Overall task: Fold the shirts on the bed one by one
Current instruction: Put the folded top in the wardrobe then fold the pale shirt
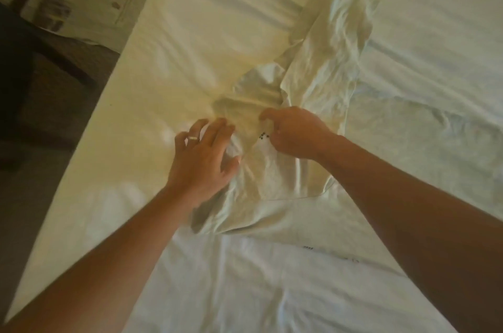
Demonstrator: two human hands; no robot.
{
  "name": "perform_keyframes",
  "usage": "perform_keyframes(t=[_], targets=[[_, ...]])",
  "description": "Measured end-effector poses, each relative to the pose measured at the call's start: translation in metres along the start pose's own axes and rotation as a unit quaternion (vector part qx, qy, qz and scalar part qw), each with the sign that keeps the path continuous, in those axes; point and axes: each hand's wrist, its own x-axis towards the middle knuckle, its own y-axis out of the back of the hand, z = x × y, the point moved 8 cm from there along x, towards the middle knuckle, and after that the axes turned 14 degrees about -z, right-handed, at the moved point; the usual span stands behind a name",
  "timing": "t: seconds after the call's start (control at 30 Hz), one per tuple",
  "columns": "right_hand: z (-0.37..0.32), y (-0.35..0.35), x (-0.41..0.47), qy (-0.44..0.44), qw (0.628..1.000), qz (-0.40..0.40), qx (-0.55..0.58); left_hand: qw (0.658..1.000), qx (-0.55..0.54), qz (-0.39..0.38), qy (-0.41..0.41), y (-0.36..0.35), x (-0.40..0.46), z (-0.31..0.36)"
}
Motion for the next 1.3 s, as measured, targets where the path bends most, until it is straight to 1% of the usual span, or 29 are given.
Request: perform_keyframes(t=[0.03,0.07,0.13,0.2,0.23,0.33,0.4,0.43,0.47,0.53,0.6,0.63,0.67,0.7,0.77,0.83,0.87,0.93,1.03,1.1,1.13,1.17,1.23,1.3], targets=[[-0.006,-0.012,0.001,-0.005,0.999,-0.040,-0.019,0.999,-0.016,0.030,-0.002,0.001,-0.016,0.002],[-0.011,-0.016,0.001,-0.006,0.998,-0.057,-0.036,0.998,-0.040,0.054,-0.009,0.000,-0.032,0.003],[-0.020,-0.014,0.006,-0.001,0.995,-0.065,-0.080,0.992,-0.095,0.079,-0.017,-0.007,-0.061,0.003],[-0.025,-0.007,0.011,0.005,0.992,-0.075,-0.104,0.989,-0.122,0.088,0.001,-0.012,-0.083,-0.001],[-0.024,-0.001,0.012,0.000,0.994,-0.066,-0.091,0.987,-0.132,0.086,0.010,-0.014,-0.091,-0.002],[-0.009,0.017,0.007,-0.049,0.999,0.020,0.000,0.985,-0.159,0.055,0.031,-0.024,-0.107,-0.008],[-0.011,0.012,0.001,-0.051,0.998,0.039,-0.022,0.987,-0.156,0.025,0.034,-0.031,-0.113,-0.011],[-0.017,0.007,-0.002,-0.031,0.998,0.037,-0.044,0.988,-0.151,0.009,0.033,-0.035,-0.115,-0.012],[-0.027,0.001,-0.004,0.000,0.998,0.029,-0.054,0.989,-0.146,-0.005,0.034,-0.038,-0.118,-0.013],[-0.045,-0.019,-0.007,0.059,0.997,-0.026,-0.045,0.988,-0.144,-0.026,0.046,-0.043,-0.122,-0.016],[-0.050,-0.042,-0.008,0.063,0.992,-0.092,-0.053,0.984,-0.161,-0.029,0.066,-0.044,-0.125,-0.018],[-0.048,-0.050,-0.007,0.056,0.991,-0.110,-0.057,0.979,-0.187,-0.027,0.081,-0.044,-0.126,-0.019],[-0.046,-0.053,-0.006,0.052,0.991,-0.112,-0.055,0.969,-0.226,-0.026,0.097,-0.044,-0.126,-0.021],[-0.044,-0.053,-0.004,0.053,0.993,-0.099,-0.044,0.957,-0.268,-0.028,0.106,-0.044,-0.127,-0.023],[-0.039,-0.040,-0.004,0.057,0.997,-0.039,0.017,0.939,-0.327,-0.018,0.108,-0.042,-0.127,-0.028],[-0.028,-0.025,-0.006,0.047,0.994,0.031,0.089,0.925,-0.358,-0.008,0.126,-0.042,-0.126,-0.036],[-0.023,-0.022,-0.008,0.038,0.993,0.051,0.103,0.923,-0.360,-0.010,0.137,-0.042,-0.125,-0.038],[-0.020,-0.028,-0.012,0.026,0.994,0.062,0.091,0.937,-0.310,-0.015,0.162,-0.041,-0.122,-0.038],[-0.019,-0.038,-0.015,0.044,0.993,0.074,0.083,0.963,-0.197,-0.022,0.183,-0.036,-0.118,-0.036],[-0.016,-0.039,-0.018,0.063,0.987,0.096,0.111,0.964,-0.162,-0.045,0.205,-0.033,-0.116,-0.037],[-0.011,-0.039,-0.021,0.067,0.981,0.109,0.142,0.963,-0.146,-0.049,0.220,-0.031,-0.114,-0.036],[-0.005,-0.035,-0.024,0.064,0.974,0.127,0.178,0.964,-0.122,-0.035,0.232,-0.026,-0.112,-0.032],[0.014,-0.021,-0.034,0.045,0.951,0.200,0.233,0.973,-0.054,0.028,0.223,-0.015,-0.106,-0.014],[0.032,-0.002,-0.043,0.022,0.932,0.280,0.228,0.983,-0.010,0.093,0.160,-0.010,-0.096,0.017]])
